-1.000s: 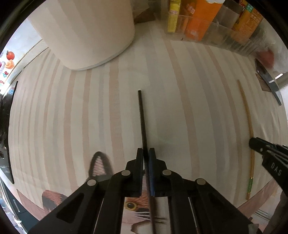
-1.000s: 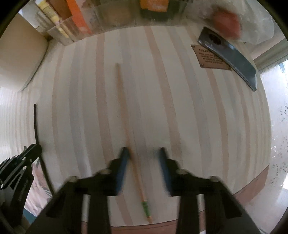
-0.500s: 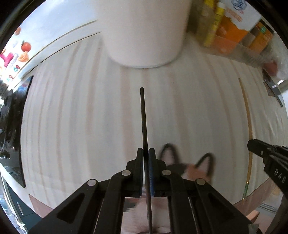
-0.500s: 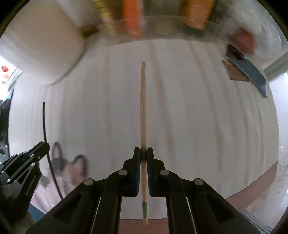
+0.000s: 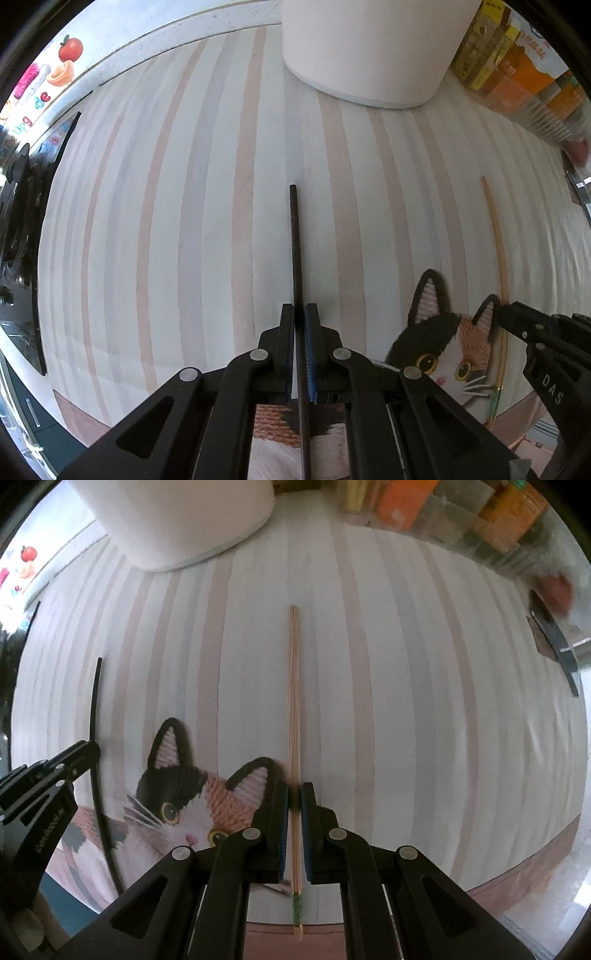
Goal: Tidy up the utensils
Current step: 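Lift both held chopsticks and insert them into the cream holder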
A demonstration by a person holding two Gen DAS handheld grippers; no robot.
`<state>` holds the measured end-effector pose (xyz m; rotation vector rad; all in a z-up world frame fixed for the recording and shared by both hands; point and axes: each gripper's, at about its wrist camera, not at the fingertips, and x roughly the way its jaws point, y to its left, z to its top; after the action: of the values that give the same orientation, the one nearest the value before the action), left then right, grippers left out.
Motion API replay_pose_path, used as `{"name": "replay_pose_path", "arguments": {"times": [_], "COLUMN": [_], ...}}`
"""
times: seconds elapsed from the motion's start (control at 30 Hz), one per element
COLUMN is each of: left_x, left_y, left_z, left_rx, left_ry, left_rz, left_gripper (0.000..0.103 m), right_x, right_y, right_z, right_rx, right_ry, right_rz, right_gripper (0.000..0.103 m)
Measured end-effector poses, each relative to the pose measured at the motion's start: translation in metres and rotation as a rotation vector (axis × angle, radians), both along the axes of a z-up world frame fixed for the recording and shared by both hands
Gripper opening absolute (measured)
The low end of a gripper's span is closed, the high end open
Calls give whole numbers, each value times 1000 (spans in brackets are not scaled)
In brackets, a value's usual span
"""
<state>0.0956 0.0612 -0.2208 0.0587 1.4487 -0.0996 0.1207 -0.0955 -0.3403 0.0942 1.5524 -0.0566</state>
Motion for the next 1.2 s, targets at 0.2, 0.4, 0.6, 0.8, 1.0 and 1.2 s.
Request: {"name": "replay_pose_path", "arguments": {"times": [0.2,0.4,0.6,0.8,1.0,1.2], "left_x": [-9,-7,0,7,15,19], "left_y": [18,0,1,2,2,-6], "left_z": [-2,3,5,6,5,4], "left_rx": [-10,-3,-14,-15,-13,-7], "left_ry": [-2,-5,2,8,15,24], "left_rz": [-8,-18,-16,-14,-18,-17], "left_gripper": [3,3,3,3,3,3], "right_x": [21,15,1,7,32,39], "right_y": [9,28,53,49,42,38], "right_z": [-2,1,5,-1,2,6], "right_rx": [-19,-47,-62,-54,-64,-62], "right_ry": [-1,-7,4,32,38,46], "right_rz": [-27,-21,40,40,43,44], "right_gripper": [15,7,7,8,8,9]}}
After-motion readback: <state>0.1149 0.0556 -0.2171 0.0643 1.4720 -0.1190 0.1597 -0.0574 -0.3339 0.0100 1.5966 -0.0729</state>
